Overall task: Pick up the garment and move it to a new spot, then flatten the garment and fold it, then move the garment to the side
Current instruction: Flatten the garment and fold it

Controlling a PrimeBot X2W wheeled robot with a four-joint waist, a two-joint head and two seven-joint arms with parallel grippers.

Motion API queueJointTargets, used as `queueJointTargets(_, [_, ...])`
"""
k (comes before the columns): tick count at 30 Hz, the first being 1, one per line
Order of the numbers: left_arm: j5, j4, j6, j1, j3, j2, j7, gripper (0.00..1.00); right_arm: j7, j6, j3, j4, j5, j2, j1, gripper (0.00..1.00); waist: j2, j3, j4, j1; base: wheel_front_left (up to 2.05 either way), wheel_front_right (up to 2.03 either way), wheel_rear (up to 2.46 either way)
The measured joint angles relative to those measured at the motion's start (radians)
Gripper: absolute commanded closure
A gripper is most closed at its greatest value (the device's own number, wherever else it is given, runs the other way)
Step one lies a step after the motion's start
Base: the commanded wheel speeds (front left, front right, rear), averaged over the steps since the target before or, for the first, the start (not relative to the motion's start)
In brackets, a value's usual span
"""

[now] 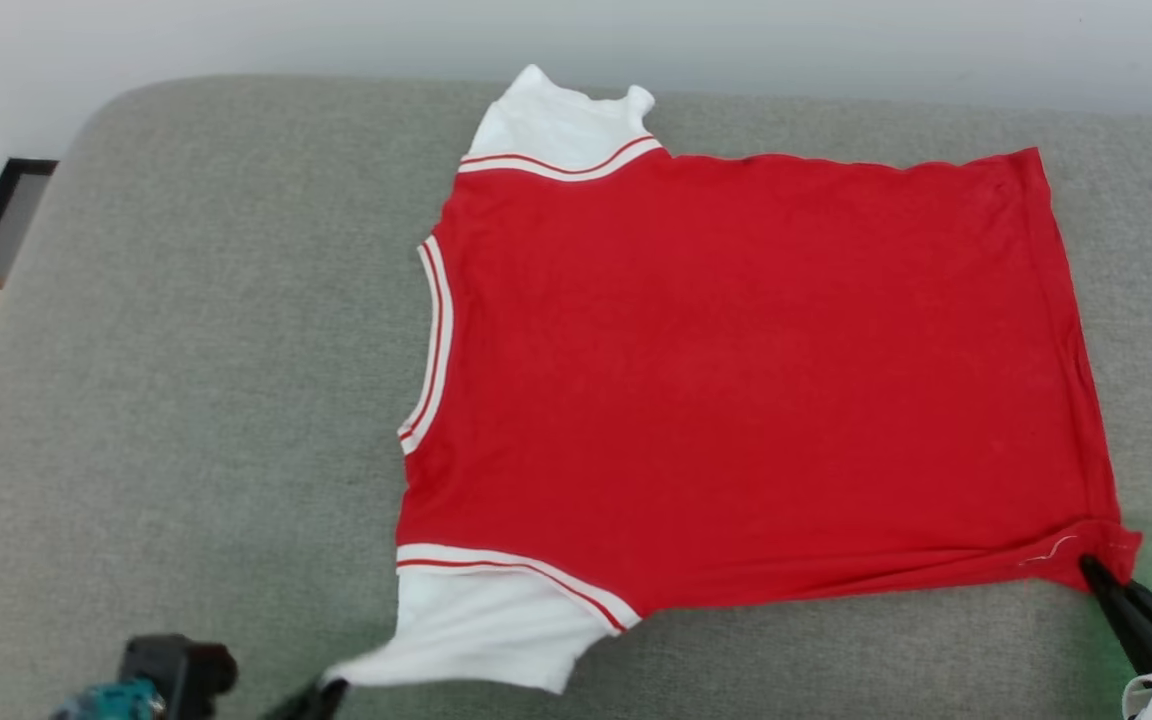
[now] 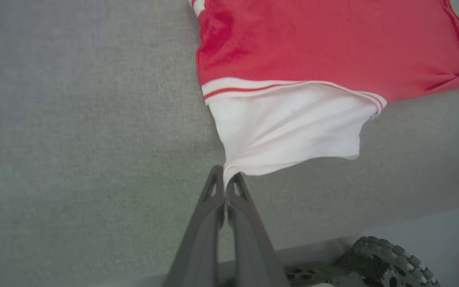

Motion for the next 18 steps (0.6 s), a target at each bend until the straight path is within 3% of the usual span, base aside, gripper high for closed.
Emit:
queueJointTargets(4, [0.047, -0.027, 0.01, -0.06, 0.033, 0.059, 0.011, 1.0, 0.043, 0.0, -0.035, -0.064, -0.022, 0.02, 0.003, 1.0, 0.0, 0.009, -0.02, 0.0, 0.0, 0.0, 0.0])
queueJointTargets(8, [0.107, -0.034, -0.018, -0.17, 0.056, 0.111, 0.07, 1.0, 0.103, 0.0, -0.071, -0.119, -0.058, 0.053, -0.022, 1.0, 0.0, 0.018, -0.04, 0.0, 0.0, 0.0, 0.0])
queueJointTargets(14, [0.179, 0.033, -0.13, -0.367, 0.058, 0.094, 0.185, 1.0, 0.192, 0.0, -0.101, -0.137, -0.092, 0.09, -0.116, 1.0, 0.0, 0.037, -0.063, 0.0, 0.0, 0.0, 0.0])
queueJointTargets(18, [0.216, 0.132, -0.228, -0.499, 0.035, 0.017, 0.244, 1.0, 0.237, 0.0, -0.108, -0.113, -0.127, 0.101, -0.184, 1.0, 0.0, 0.057, -0.069, 0.0, 0.0, 0.0, 0.0])
